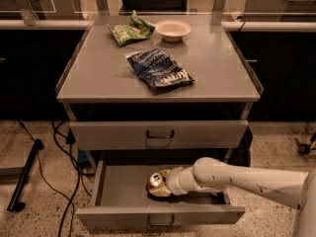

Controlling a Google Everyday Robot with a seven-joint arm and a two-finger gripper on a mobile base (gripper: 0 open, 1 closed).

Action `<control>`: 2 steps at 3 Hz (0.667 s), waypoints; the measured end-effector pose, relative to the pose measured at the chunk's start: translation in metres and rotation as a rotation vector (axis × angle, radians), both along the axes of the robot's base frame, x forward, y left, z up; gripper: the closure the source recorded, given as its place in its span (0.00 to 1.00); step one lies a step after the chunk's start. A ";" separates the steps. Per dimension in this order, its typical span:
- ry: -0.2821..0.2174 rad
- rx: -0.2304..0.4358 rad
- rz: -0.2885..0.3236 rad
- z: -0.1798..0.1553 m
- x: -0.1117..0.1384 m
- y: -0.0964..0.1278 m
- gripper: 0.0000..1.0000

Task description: Pick coke can from middle drawer and place on counter

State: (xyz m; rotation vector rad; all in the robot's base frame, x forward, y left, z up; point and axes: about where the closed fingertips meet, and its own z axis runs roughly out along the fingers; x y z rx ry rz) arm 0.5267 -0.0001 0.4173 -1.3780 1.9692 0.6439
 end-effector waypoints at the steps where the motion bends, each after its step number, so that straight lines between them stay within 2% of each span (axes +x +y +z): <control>1: -0.011 0.033 0.073 0.018 -0.012 -0.006 1.00; 2: -0.012 0.051 0.164 0.044 -0.024 -0.016 1.00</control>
Offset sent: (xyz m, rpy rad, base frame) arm -0.0430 -0.0322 0.0780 0.0742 -0.0034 0.2894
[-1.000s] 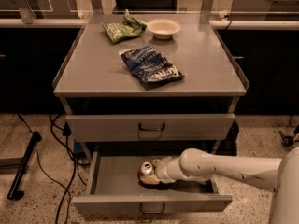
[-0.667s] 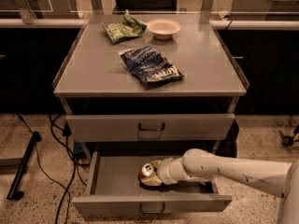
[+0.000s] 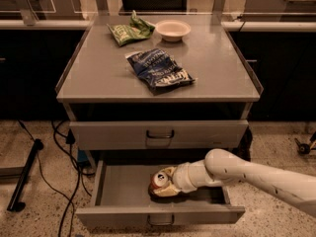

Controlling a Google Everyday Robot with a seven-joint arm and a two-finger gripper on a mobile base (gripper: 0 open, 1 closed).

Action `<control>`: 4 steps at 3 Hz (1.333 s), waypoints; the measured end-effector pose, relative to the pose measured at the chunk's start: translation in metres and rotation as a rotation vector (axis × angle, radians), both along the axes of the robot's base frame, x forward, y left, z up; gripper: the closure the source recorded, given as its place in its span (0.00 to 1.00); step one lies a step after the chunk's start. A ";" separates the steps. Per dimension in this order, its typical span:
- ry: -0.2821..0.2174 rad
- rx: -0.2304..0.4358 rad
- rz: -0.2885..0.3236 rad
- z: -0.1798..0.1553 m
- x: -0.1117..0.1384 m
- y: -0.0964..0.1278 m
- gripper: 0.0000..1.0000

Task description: Pick coke can from middle drawer and place on counter

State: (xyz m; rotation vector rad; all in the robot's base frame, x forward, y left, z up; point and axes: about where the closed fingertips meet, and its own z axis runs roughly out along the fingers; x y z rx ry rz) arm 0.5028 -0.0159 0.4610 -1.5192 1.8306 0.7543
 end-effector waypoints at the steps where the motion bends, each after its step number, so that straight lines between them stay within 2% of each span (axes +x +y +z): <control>1: 0.023 -0.023 0.082 0.036 -0.015 -0.018 1.00; 2: 0.030 -0.075 0.108 0.088 -0.018 -0.044 1.00; 3: 0.023 -0.166 0.006 0.147 -0.010 -0.068 1.00; 4: 0.015 -0.191 -0.071 0.188 -0.005 -0.071 1.00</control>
Offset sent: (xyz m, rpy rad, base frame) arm -0.0174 -0.0813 0.1614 -0.1469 0.0240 0.1302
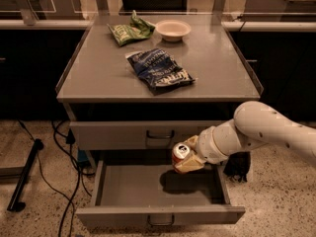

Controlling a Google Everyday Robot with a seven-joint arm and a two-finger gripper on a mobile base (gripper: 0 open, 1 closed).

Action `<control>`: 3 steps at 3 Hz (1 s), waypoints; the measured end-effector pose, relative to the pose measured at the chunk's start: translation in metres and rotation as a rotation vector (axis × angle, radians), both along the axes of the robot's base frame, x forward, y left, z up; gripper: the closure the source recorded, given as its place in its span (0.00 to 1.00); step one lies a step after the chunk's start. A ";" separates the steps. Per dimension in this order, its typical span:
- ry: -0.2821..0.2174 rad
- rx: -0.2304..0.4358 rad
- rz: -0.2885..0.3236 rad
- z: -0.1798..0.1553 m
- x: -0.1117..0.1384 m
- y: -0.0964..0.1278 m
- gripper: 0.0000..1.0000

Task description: Pick coke can from middle drawer and place on counter

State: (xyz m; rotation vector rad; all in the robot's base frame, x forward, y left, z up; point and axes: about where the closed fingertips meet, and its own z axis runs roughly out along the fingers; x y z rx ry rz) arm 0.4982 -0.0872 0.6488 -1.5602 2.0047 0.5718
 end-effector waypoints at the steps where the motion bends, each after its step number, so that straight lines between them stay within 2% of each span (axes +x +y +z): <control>1: 0.002 -0.001 -0.001 0.004 0.000 -0.001 1.00; 2: 0.009 -0.027 -0.018 0.061 -0.004 -0.012 1.00; 3: 0.023 -0.033 -0.118 0.159 -0.003 -0.037 1.00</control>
Offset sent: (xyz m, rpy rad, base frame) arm -0.0075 -0.0307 0.1409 -0.0638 0.0162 -0.0467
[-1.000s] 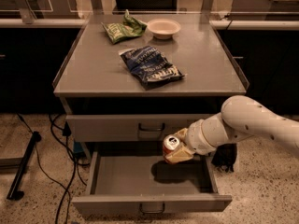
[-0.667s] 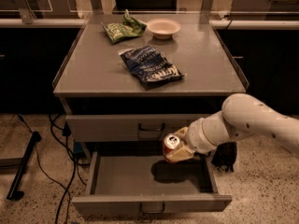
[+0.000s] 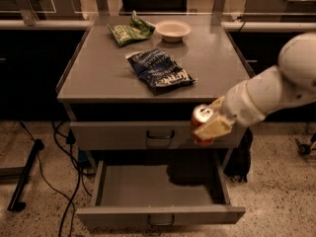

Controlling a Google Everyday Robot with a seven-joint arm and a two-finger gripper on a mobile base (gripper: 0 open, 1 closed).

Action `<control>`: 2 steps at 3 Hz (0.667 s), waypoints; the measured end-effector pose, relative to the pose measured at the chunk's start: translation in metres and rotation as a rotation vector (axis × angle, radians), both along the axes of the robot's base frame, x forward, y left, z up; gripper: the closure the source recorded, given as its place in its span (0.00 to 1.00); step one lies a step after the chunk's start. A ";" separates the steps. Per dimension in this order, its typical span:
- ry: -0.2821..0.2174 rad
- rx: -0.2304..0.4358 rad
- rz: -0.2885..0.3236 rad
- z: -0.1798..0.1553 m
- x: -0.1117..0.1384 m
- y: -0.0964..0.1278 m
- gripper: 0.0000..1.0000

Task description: Pick coke can from middle drawer and place on counter

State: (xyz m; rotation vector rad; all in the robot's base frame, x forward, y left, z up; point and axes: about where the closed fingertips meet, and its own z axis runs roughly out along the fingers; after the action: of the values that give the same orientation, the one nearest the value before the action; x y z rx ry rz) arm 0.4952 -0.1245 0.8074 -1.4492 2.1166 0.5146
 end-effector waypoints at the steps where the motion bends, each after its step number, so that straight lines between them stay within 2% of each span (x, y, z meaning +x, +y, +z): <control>1: 0.036 -0.002 -0.003 0.017 -0.008 -0.005 1.00; 2: 0.040 -0.004 0.006 0.013 -0.010 -0.004 1.00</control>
Offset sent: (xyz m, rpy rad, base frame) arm -0.0080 -0.0054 0.0170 -0.0021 0.0360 -0.0028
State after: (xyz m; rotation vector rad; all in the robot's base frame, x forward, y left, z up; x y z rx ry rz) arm 0.4853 -0.1282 0.8204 -1.4595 2.1456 0.5463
